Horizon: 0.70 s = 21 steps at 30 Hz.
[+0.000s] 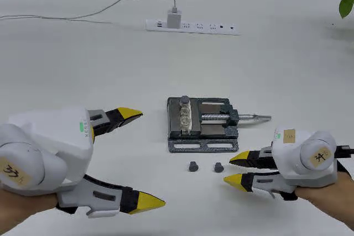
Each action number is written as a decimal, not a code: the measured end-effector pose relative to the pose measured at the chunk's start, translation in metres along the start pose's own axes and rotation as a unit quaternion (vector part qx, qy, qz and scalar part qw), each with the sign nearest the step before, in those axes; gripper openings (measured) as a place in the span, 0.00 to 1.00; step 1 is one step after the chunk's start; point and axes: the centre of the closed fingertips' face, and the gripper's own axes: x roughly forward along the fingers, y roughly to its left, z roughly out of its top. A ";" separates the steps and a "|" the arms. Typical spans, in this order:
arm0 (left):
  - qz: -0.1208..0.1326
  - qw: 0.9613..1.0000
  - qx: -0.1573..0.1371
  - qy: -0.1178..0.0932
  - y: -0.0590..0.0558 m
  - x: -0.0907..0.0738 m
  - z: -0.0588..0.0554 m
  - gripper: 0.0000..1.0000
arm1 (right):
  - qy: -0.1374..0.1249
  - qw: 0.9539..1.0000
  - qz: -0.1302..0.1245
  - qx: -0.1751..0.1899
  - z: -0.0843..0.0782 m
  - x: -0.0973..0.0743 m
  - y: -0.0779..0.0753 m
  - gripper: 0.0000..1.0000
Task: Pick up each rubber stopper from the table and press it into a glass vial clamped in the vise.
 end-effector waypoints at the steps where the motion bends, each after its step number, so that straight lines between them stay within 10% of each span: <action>1: 0.000 1.000 0.000 0.000 0.000 0.000 0.000 0.87 | 0.001 1.000 0.000 0.000 0.000 0.001 0.000 0.16; 21: -0.001 1.000 -0.005 -0.002 0.004 0.003 -0.001 0.86 | 0.007 1.000 0.010 -0.006 0.001 0.010 0.000 0.04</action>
